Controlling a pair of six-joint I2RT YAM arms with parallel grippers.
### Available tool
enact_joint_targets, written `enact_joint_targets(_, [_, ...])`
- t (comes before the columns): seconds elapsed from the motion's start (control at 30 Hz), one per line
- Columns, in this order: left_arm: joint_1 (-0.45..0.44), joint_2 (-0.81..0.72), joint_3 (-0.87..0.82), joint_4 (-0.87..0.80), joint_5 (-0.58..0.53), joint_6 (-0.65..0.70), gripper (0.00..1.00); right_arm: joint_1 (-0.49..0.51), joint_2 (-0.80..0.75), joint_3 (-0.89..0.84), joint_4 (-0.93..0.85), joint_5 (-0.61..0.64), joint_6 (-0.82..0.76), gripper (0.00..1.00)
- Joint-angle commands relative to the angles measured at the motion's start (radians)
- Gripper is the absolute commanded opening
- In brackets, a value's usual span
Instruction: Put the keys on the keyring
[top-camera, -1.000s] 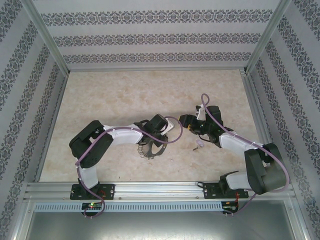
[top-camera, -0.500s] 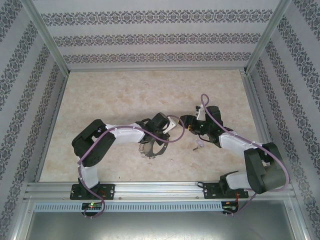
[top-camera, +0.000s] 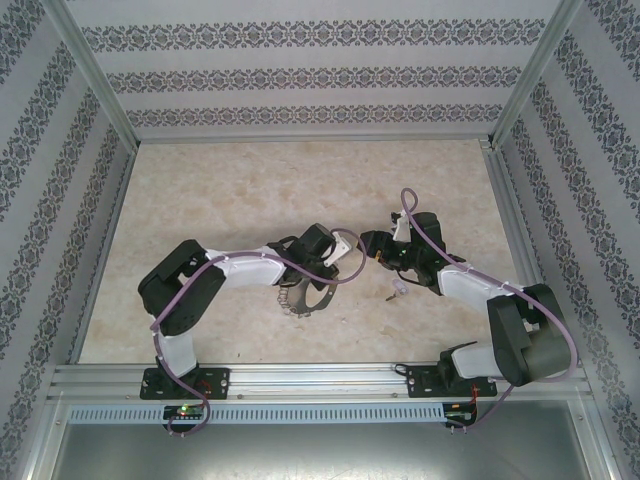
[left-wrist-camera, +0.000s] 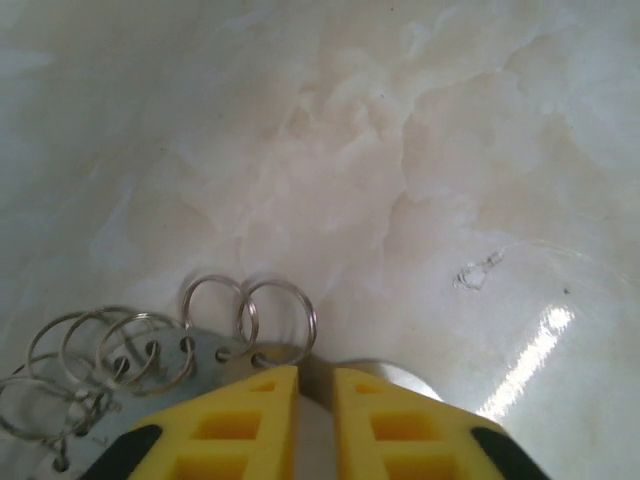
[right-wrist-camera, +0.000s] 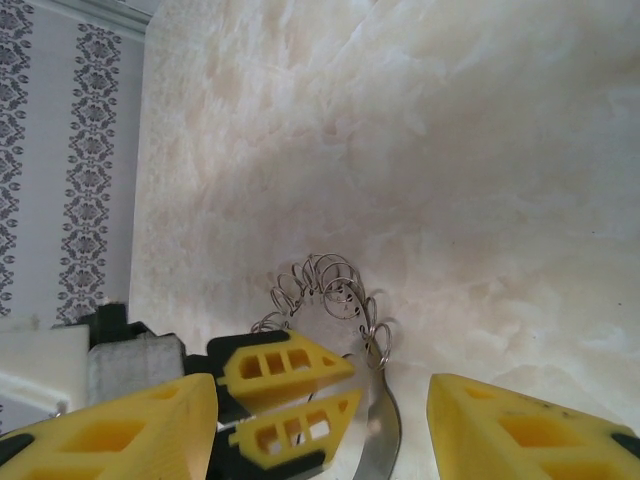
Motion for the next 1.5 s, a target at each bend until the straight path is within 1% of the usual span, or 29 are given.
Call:
enact_joint_targets(0.0, [0.009,-0.050,-0.017,0.015,0.032,-0.025,0.32,-0.012,0.000,-0.017,0.004,0.001,-0.025,0.59])
enact_joint_targets(0.07, [0.008,-0.049,-0.016,0.014,0.043,-0.030,0.37,-0.011,0.005,-0.016,0.007,0.000,-0.025,0.59])
enact_joint_targets(0.2, [0.006,-0.030,-0.004,0.023,0.043,-0.034,0.39,-0.010,0.007,-0.014,0.010,-0.002,-0.024,0.59])
enact_joint_targets(0.5, [-0.003,0.032,0.029,0.046,0.017,-0.031,0.40,-0.011,0.004,-0.014,0.009,0.003,-0.024,0.59])
enact_joint_targets(0.63, [-0.006,0.053,0.031,0.082,-0.027,-0.035,0.39,-0.011,0.009,-0.010,0.008,0.004,-0.024,0.59])
enact_joint_targets(0.8, [-0.008,0.063,0.031,0.124,-0.086,-0.043,0.32,-0.010,0.016,-0.007,0.010,0.000,-0.025,0.59])
enact_joint_targets(0.87, [-0.007,0.065,0.033,0.129,-0.095,-0.039,0.26,-0.011,0.017,-0.006,0.010,0.000,-0.028,0.59])
enact_joint_targets(0.93, [-0.006,0.067,0.037,0.130,-0.091,-0.033,0.19,-0.011,0.018,-0.007,0.010,0.000,-0.028,0.59])
enact_joint_targets(1.03, [-0.006,0.073,0.048,0.119,-0.075,-0.026,0.12,-0.012,0.019,-0.007,0.009,0.000,-0.028,0.59])
enact_joint_targets(1.23, [-0.006,0.063,0.062,0.079,-0.026,-0.014,0.01,-0.011,0.017,-0.011,0.010,-0.001,-0.030,0.59])
enact_joint_targets(1.47, [0.019,0.003,0.047,0.024,0.043,-0.010,0.00,-0.013,0.025,-0.014,0.015,-0.011,-0.047,0.59])
